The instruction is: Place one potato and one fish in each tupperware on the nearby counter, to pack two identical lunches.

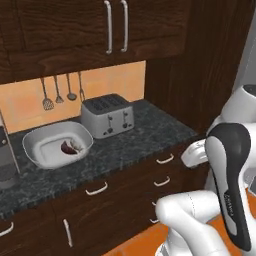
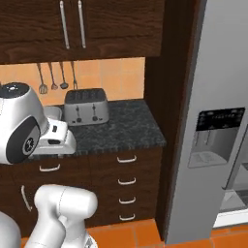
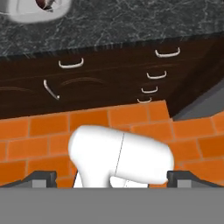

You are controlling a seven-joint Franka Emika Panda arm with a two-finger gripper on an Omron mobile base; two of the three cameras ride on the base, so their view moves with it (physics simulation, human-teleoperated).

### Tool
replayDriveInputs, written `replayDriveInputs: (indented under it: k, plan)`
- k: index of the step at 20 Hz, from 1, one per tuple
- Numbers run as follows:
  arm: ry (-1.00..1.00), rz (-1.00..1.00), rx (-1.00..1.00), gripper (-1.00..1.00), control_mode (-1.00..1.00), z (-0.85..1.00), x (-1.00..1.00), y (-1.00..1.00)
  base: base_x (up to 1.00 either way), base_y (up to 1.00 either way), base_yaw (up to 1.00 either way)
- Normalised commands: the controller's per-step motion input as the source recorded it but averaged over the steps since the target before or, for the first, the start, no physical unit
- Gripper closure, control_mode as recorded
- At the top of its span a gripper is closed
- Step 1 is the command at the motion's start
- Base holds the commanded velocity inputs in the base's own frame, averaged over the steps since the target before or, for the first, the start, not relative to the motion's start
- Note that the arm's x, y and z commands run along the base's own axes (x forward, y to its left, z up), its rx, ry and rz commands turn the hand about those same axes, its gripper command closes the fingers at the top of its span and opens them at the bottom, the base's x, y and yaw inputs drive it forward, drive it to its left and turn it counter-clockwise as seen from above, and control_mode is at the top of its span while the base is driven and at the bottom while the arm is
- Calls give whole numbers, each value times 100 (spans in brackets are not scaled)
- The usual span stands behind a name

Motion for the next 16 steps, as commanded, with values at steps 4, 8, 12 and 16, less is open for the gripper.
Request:
replayDriveInputs:
  k: [4,8,12,16]
  plan:
    - [0,0,0,-100,100,0,0,0,2,-97,-40]
    - [0,0,0,-100,100,0,0,0,67,-100,-24]
    - [0,0,0,-100,100,0,0,0,73,-100,7]
    - [0,0,0,-100,100,0,0,0,0,-100,11]
